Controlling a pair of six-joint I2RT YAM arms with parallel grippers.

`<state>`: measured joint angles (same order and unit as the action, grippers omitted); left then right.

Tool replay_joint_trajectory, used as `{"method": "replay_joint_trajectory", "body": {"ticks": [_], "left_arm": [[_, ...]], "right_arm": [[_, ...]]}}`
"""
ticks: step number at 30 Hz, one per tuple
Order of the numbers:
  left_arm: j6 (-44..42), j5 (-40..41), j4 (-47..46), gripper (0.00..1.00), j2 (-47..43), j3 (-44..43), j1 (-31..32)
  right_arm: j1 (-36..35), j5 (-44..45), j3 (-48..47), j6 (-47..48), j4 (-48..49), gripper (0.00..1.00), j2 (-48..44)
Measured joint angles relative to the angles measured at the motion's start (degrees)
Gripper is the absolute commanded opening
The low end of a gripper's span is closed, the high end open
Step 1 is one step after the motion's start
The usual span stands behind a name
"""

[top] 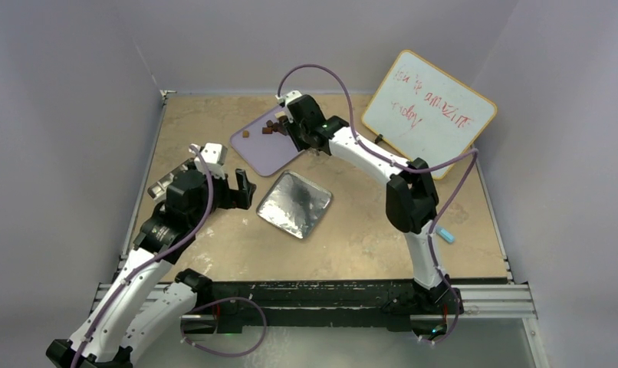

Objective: Pack the chocolate
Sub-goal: Pick up the fake chocolate from the plate.

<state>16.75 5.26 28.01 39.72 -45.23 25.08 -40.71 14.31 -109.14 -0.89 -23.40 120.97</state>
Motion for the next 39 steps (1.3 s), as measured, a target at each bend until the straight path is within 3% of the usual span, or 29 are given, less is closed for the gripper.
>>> {"method": "replay_joint_trajectory", "body": {"ticks": [39], "left_arm": [[-1.33, -2.21, -0.72, 0.91, -4.68, 0.15, 0.00]], "right_arm": [[2.05, -4.04, -11.85, 5.88, -1.73, 0.39, 13.07]]}}
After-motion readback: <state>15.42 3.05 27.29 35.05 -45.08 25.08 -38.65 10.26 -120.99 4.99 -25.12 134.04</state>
